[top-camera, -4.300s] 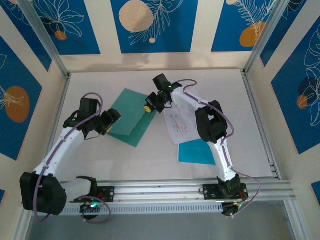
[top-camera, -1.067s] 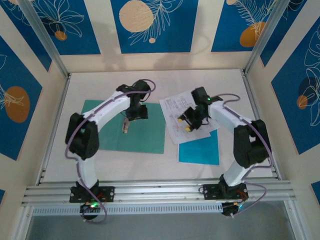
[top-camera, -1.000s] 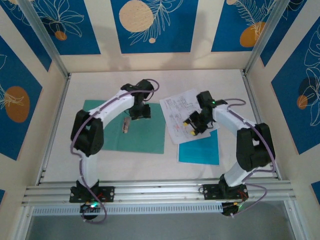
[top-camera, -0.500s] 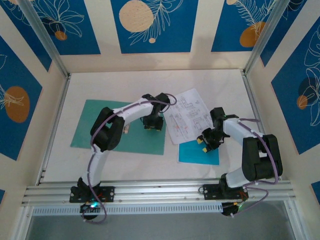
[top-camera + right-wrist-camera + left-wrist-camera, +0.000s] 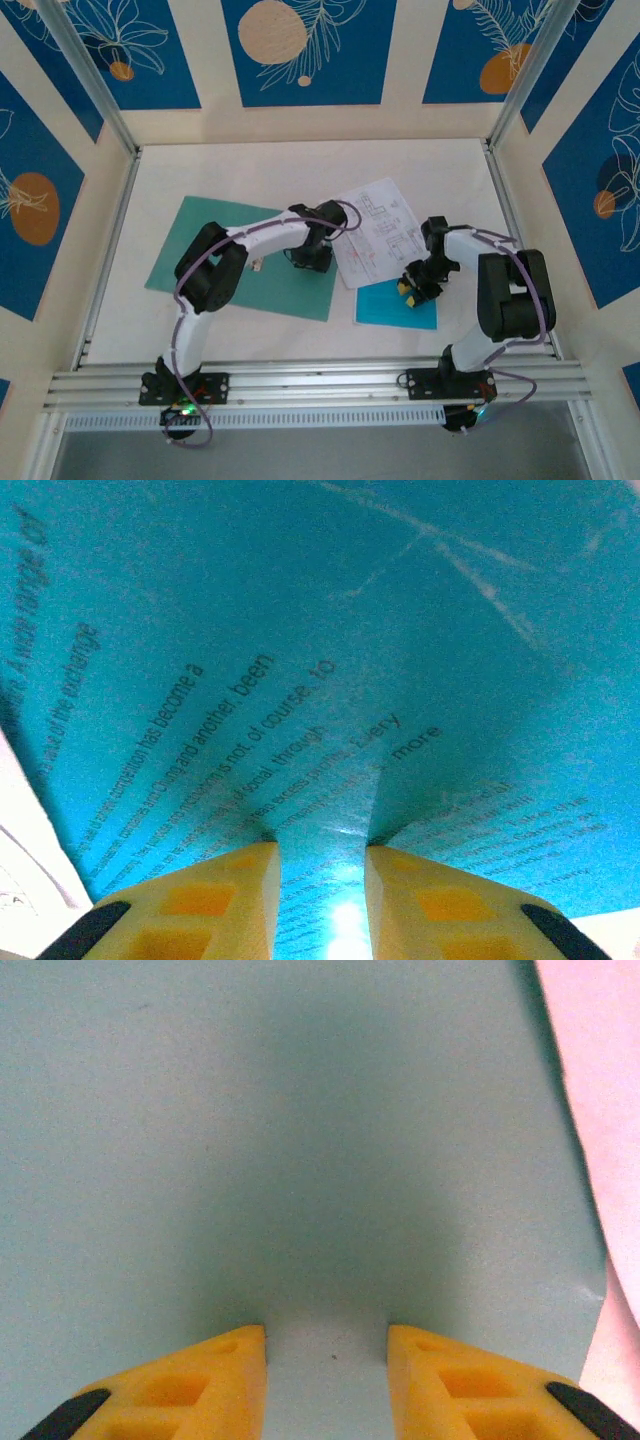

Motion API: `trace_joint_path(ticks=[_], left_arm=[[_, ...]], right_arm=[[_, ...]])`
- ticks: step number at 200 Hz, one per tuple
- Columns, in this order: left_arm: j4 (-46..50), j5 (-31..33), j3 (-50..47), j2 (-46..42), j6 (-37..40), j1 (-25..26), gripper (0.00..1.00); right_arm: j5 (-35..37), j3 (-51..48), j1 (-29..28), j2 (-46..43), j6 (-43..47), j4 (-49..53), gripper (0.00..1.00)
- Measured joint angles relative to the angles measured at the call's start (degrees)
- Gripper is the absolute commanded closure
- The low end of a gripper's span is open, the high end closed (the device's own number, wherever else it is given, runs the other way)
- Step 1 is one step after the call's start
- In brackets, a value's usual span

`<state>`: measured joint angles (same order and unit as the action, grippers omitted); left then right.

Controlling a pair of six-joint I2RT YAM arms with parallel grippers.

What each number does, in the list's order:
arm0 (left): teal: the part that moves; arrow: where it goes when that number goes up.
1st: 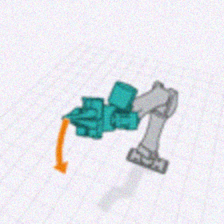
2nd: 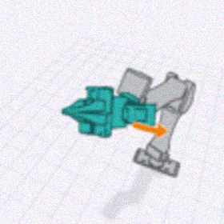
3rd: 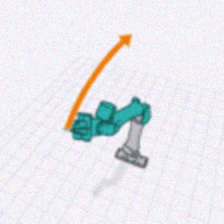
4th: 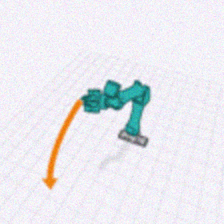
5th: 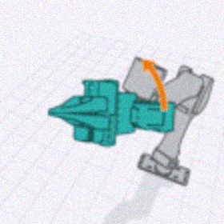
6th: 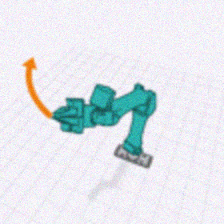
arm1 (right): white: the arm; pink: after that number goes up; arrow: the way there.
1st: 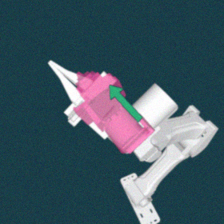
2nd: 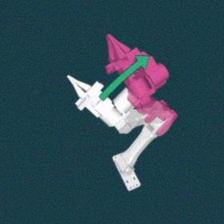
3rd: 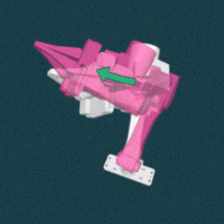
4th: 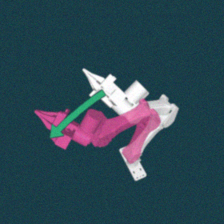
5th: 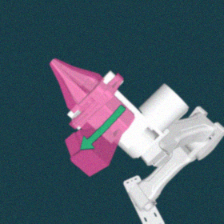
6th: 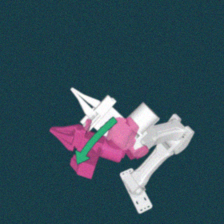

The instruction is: Put the files into the folder

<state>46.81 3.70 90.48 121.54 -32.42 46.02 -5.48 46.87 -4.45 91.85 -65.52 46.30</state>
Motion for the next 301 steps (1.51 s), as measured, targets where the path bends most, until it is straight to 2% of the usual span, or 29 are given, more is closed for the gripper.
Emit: trace_joint_path(ticks=[94, 174, 221, 232, 278, 301], left_arm=[[-1.03, -0.02, -1.03, -0.59, -0.31, 3.10, 0.68], [-0.44, -0.11, 0.52, 0.37, -0.68, 4.72, 0.68], [1.38, -0.76, 4.87, 2.84, -0.72, 5.49, 0.68], [1.64, -0.90, 6.23, 3.61, -0.90, 5.79, 0.66], [3.19, -0.68, 11.19, 4.55, -4.09, 6.56, 0.46], [5.01, 0.46, 11.87, 2.34, -5.70, 6.43, 0.42]], right_arm=[[-2.56, 11.67, 0.46, 10.78, 4.02, 3.41, 0.73], [-3.13, 17.68, -1.14, 15.34, 5.53, 4.94, 0.74], [-3.50, 19.19, -3.06, 16.44, 5.66, 4.94, 0.74], [-3.50, 19.19, -3.06, 16.44, 5.97, 4.96, 0.74], [-2.82, 19.61, -2.99, 16.44, 7.91, 5.42, 0.74], [-2.03, 19.91, -2.99, 16.39, 8.74, 5.40, 0.74]])
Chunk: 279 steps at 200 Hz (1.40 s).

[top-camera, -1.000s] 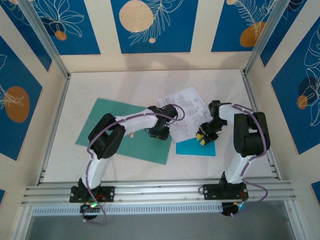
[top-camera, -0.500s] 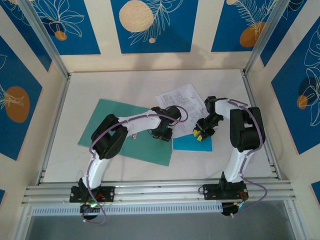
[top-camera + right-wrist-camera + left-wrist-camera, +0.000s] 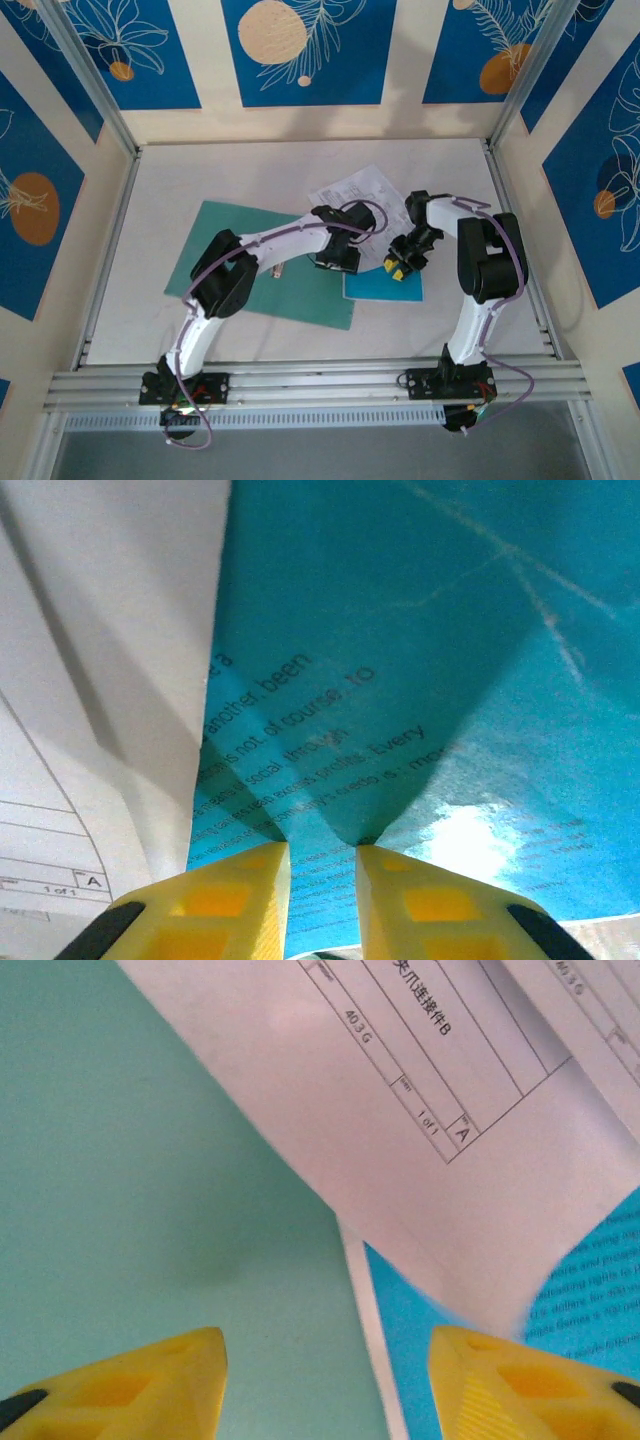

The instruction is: Put the files into the folder

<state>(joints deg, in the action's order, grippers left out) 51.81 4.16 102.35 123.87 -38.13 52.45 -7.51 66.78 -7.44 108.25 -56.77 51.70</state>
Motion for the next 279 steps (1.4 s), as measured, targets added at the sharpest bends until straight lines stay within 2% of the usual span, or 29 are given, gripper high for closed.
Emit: trace_joint_path(ticks=[38, 67, 87, 100, 128, 150, 195, 236, 279], left_arm=[[3.58, 1.92, -4.59, -10.10, -1.92, -3.39, 0.36], [5.01, 2.54, -15.02, -17.81, -1.49, -13.42, 0.32], [4.50, 3.28, -20.50, -18.16, 1.11, -19.89, 0.31], [4.13, 3.10, -22.21, -17.42, 3.54, -21.57, 0.32], [0.37, 0.76, -22.56, -15.19, 7.80, -21.07, 0.40], [-2.97, -1.18, -22.62, -13.53, 9.31, -20.79, 0.50], [-6.91, -3.19, -23.58, -10.78, 10.21, -20.65, 0.56], [-7.96, -3.98, -23.78, -10.43, 10.21, -20.31, 0.66], [-9.09, -4.04, -23.15, -10.12, 8.61, -17.79, 0.70]], right_arm=[[0.90, 0.00, -0.26, -0.63, 0.92, -0.15, 0.71], [2.51, 0.00, -1.53, -3.32, 1.31, -0.13, 0.68], [3.08, 0.02, -2.97, -5.07, 1.49, 0.07, 0.67], [3.06, 0.00, -3.85, -5.75, 1.55, 0.02, 0.67], [3.06, -0.48, -5.25, -6.60, 1.73, -0.02, 0.67], [3.06, -1.29, -5.70, -6.80, 1.70, -0.02, 0.67], [3.08, -2.10, -5.55, -6.80, 1.73, 0.02, 0.68], [3.28, -2.10, -4.52, -6.80, 1.92, 0.02, 0.68], [3.74, -2.67, -2.36, -6.80, 2.32, 0.04, 0.68]])
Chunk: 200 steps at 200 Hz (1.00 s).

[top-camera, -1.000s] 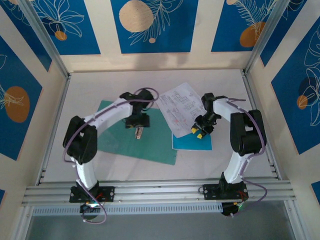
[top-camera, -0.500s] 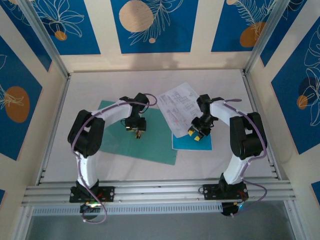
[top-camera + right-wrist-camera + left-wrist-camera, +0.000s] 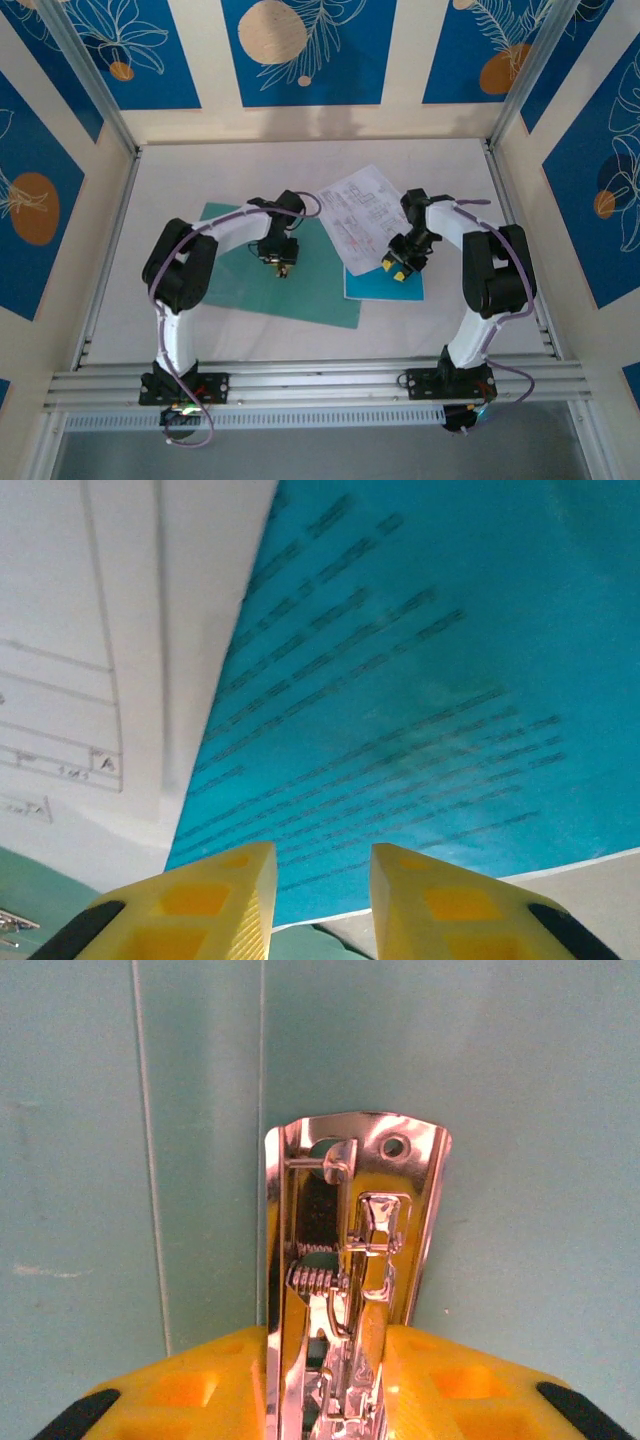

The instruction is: Put the files into the folder

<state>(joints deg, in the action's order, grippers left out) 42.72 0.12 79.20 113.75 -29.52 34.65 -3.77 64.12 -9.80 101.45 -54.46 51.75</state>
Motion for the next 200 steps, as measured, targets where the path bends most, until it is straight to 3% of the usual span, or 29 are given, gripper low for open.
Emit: trace_joint_path(ticks=[57, 140, 200], left_arm=[[-1.73, -2.10, 4.96, 3.50, -6.27, 5.20, 0.73], [-10.60, -6.27, 7.15, 6.03, -22.56, 8.66, 0.77], [-12.74, -7.67, 8.50, 7.41, -24.46, 9.16, 0.77]], right_arm=[[1.86, -0.26, 4.02, 0.00, 0.87, 0.81, 0.69], [3.19, -0.22, 5.88, -2.25, 1.55, 1.70, 0.69], [5.14, 5.73, 10.58, 0.46, 1.97, 1.66, 0.70]])
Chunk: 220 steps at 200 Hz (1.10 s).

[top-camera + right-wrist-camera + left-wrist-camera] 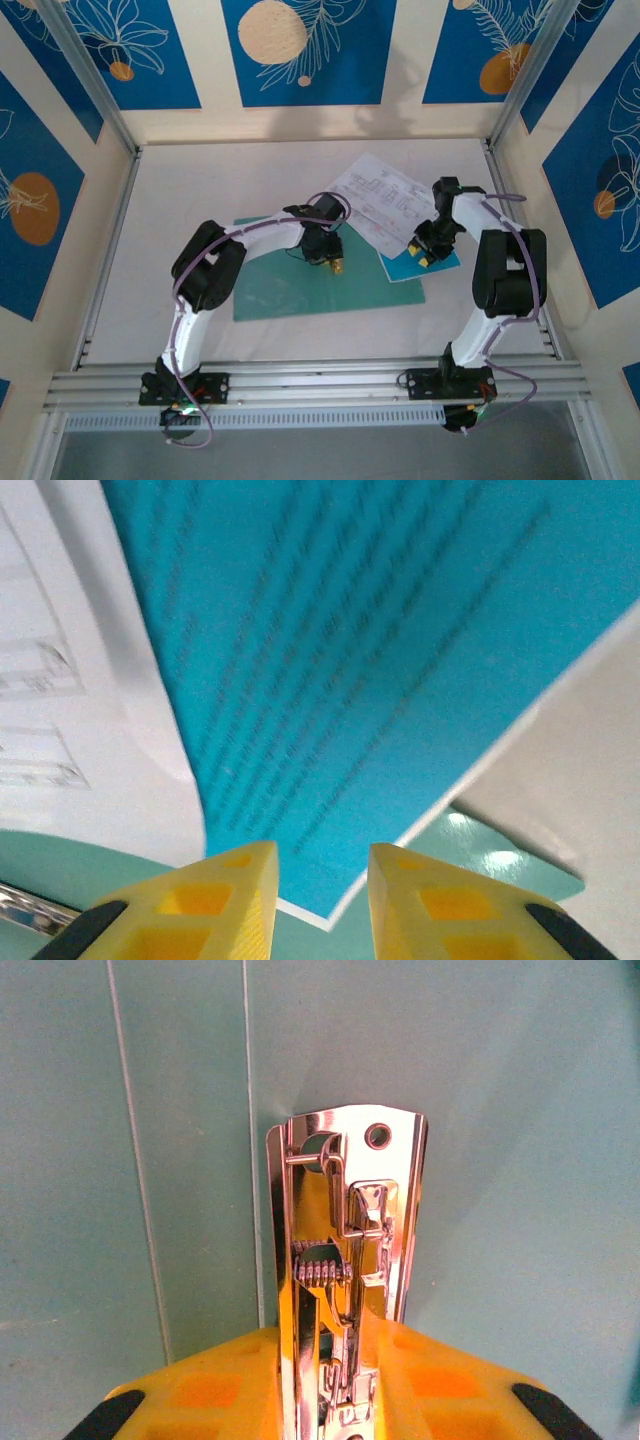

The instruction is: Put the files into the folder

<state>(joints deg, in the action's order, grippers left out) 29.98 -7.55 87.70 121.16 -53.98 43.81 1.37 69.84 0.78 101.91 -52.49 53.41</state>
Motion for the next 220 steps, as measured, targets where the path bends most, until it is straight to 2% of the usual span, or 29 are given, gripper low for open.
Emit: trace_joint_path(ticks=[42, 76, 176, 195, 220], left_arm=[[-0.83, -0.61, 0.00, 0.22, -0.17, 0.00, 0.77], [-1.36, -1.01, 0.00, 0.50, -0.98, 0.04, 0.78], [-5.14, -2.21, -1.20, 0.61, -5.44, 0.04, 0.79], [-6.25, -2.51, -1.75, 0.42, -6.10, 0.04, 0.75], [-6.88, -2.27, -2.32, -0.50, -6.86, 0.15, 0.64]], right_arm=[[-0.28, 1.84, -1.27, 6.27, -0.09, 0.28, 0.71], [-1.40, 0.17, -5.31, 6.27, -1.44, 0.68, 0.74], [-5.44, -6.38, -13.97, 3.52, -3.78, 1.70, 0.74], [-6.16, -6.56, -15.15, 2.43, -4.17, 1.51, 0.73], [-6.56, -6.32, -15.19, -1.33, -4.09, 1.64, 0.70]])
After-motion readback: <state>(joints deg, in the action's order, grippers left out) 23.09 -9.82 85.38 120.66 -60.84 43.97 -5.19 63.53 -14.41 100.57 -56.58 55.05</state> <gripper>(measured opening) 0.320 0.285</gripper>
